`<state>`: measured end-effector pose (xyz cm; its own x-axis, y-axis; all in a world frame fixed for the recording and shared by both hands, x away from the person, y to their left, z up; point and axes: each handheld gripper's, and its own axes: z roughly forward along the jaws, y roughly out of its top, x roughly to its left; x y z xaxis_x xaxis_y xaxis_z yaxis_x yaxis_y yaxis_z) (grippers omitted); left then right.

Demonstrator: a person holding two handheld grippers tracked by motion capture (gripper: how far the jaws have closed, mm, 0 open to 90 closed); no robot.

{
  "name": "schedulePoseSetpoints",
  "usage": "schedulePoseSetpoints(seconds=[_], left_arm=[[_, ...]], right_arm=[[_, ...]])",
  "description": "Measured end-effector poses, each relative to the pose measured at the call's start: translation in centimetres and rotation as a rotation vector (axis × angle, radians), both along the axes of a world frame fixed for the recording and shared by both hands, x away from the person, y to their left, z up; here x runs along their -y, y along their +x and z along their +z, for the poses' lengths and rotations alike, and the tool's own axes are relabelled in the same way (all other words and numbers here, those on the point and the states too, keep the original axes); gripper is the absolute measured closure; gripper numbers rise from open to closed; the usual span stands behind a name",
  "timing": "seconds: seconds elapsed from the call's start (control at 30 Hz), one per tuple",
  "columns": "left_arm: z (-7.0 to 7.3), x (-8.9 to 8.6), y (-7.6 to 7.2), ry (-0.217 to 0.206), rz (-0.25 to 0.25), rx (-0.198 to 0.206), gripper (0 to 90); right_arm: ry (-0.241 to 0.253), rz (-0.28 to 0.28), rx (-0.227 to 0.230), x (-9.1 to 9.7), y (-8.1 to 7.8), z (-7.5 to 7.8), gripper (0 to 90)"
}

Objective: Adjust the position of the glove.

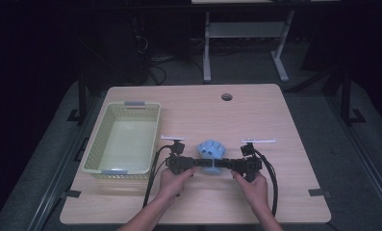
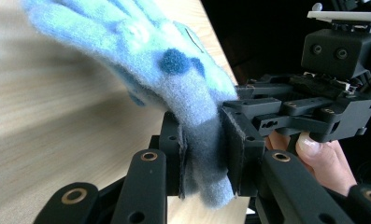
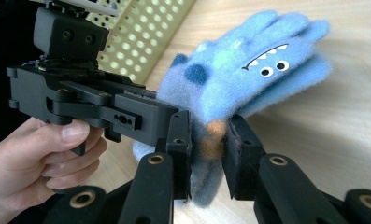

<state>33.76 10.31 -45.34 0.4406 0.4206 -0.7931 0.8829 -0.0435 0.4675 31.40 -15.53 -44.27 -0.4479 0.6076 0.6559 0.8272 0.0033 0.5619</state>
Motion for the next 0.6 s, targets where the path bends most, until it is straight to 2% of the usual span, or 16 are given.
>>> schedulePoseSetpoints(seconds=[0.2, 0.23, 0.37, 0.6], left_arm=[[1.6, -0.9, -0.1, -0.004, 0.003, 0.027, 70.6], [2.1, -1.3, -0.1, -0.006, 0.003, 0.039, 70.6], [2.9, -2.4, 0.0, -0.024, 0.011, 0.047, 70.6], [4.3, -4.5, 0.2, -0.032, 0.022, 0.063, 70.6]], right_arm=[[0.004, 0.016, 0.027, -0.7, 0.0, 1.6, 73.9], [0.004, 0.022, 0.033, -1.1, 0.0, 2.2, 73.9], [0.009, 0.035, 0.051, -1.9, 0.4, 3.2, 73.9], [-0.011, 0.065, 0.078, -4.0, 1.0, 4.9, 73.9]])
